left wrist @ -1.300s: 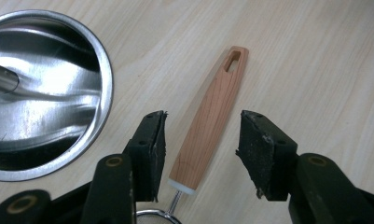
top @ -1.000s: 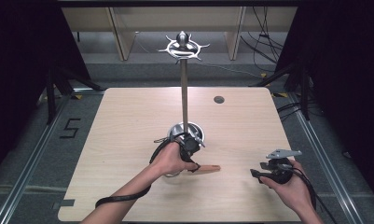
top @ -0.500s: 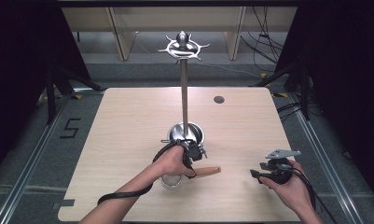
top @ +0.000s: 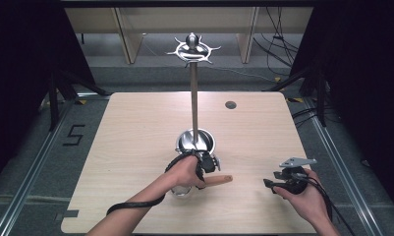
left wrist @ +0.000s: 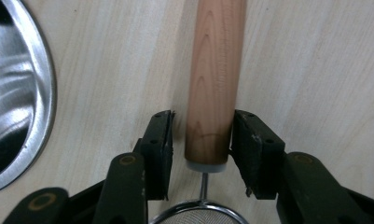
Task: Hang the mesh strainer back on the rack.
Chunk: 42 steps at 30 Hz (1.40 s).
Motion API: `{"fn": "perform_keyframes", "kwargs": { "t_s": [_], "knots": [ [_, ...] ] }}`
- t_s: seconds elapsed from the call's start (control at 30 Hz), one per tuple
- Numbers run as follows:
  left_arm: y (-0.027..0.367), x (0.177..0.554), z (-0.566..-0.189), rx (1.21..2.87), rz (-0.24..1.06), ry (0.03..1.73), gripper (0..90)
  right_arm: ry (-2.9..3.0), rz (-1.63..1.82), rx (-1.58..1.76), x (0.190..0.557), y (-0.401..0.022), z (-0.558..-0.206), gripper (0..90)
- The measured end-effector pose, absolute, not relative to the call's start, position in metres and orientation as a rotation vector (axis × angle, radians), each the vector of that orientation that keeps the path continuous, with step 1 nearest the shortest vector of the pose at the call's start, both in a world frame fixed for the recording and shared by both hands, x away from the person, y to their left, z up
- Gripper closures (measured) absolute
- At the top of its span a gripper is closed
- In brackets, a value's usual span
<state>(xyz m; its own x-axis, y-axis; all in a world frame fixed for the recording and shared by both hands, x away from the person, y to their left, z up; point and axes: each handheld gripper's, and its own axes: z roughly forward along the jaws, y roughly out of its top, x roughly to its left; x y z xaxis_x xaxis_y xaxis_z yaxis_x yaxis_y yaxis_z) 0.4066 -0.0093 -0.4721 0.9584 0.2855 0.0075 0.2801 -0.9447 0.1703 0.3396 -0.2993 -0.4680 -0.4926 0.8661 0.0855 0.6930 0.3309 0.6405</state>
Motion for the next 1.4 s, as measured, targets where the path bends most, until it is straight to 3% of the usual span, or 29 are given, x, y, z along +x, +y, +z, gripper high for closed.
{"fn": "perform_keyframes", "kwargs": {
  "t_s": [0.33, 0.67, 1.1, 1.4],
  "knots": [
    [-0.01, 0.407, -0.475, 2.959, 0.102, 0.399, 67.4, 2.358, 0.881, 1.45, 0.338, -0.298, -0.466, 47.5],
    [-0.003, 0.406, -0.473, 2.937, 0.125, 0.404, 68.0, 2.365, 0.837, 1.4, 0.339, -0.3, -0.464, 47.5],
    [0.009, 0.393, -0.46, 2.815, 0.156, 0.444, 68.2, 2.353, 0.886, 1.365, 0.34, -0.301, -0.467, 47.4],
    [0.028, 0.388, -0.453, 2.641, 0.188, 0.503, 68.2, 2.352, 0.886, 1.392, 0.34, -0.3, -0.466, 47.4]
  ]
}}
